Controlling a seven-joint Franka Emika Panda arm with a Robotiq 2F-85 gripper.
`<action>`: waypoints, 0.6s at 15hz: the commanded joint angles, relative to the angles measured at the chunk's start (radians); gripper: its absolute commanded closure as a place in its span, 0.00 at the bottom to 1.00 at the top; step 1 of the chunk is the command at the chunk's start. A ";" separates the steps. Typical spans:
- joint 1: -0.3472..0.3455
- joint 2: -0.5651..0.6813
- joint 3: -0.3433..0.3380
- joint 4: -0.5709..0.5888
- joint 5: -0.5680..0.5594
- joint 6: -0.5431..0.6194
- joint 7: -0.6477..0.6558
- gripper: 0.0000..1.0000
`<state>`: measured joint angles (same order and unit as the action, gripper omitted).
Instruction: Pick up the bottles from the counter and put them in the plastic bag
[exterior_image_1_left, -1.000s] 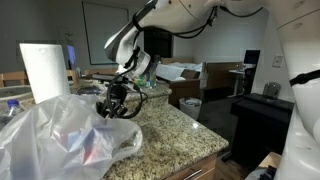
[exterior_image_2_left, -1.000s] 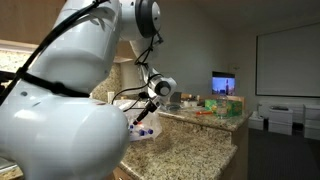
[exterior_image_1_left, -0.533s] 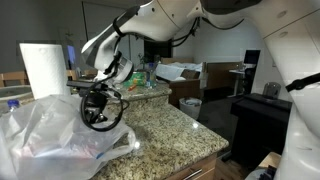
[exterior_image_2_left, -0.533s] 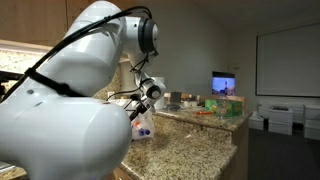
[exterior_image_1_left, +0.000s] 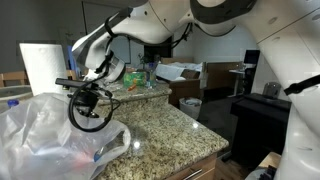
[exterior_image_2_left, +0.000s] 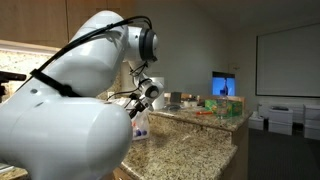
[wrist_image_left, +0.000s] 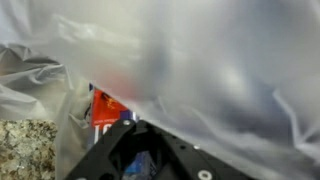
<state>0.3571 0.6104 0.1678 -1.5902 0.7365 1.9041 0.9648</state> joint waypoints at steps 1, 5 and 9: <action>-0.008 0.005 0.002 0.034 -0.025 -0.017 0.022 0.09; -0.023 -0.015 -0.005 0.019 -0.029 -0.031 0.011 0.00; -0.048 -0.054 -0.028 -0.023 -0.046 -0.072 0.017 0.00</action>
<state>0.3380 0.6083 0.1477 -1.5669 0.7264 1.8718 0.9648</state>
